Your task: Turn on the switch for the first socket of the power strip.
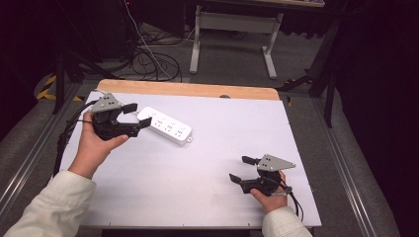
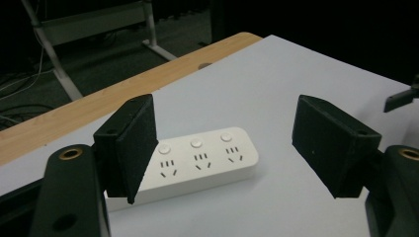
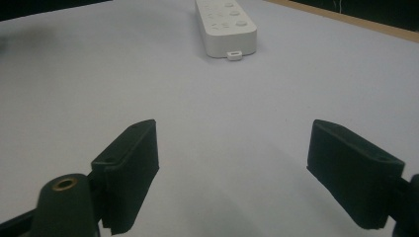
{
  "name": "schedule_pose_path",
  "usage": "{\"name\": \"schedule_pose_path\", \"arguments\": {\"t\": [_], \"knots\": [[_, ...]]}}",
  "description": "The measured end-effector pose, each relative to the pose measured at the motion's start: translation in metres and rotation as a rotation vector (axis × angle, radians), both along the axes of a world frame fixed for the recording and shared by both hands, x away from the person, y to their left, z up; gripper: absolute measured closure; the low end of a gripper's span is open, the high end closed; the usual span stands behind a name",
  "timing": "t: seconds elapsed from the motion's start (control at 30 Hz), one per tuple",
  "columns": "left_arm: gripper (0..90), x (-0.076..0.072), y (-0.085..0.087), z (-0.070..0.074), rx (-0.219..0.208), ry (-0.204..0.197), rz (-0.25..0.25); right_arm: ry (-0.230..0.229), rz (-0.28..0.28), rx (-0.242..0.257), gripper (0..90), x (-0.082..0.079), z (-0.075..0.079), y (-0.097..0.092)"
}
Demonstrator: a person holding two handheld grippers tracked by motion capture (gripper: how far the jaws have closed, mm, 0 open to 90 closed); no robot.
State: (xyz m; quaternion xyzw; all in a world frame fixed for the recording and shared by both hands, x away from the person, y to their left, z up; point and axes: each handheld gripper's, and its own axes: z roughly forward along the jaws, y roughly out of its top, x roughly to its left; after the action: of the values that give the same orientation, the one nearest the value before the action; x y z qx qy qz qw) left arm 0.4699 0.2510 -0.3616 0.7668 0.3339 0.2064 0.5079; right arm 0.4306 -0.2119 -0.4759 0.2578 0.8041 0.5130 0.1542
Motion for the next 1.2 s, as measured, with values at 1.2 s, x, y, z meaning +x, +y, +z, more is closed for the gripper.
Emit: {"name": "schedule_pose_path", "arguments": {"t": [1.2], "knots": [[23.4,-0.082,0.032,-0.105,-0.046,0.067,-0.077,-0.010,-0.001,-0.007,20.5,-0.002,0.002,0.001]]}}
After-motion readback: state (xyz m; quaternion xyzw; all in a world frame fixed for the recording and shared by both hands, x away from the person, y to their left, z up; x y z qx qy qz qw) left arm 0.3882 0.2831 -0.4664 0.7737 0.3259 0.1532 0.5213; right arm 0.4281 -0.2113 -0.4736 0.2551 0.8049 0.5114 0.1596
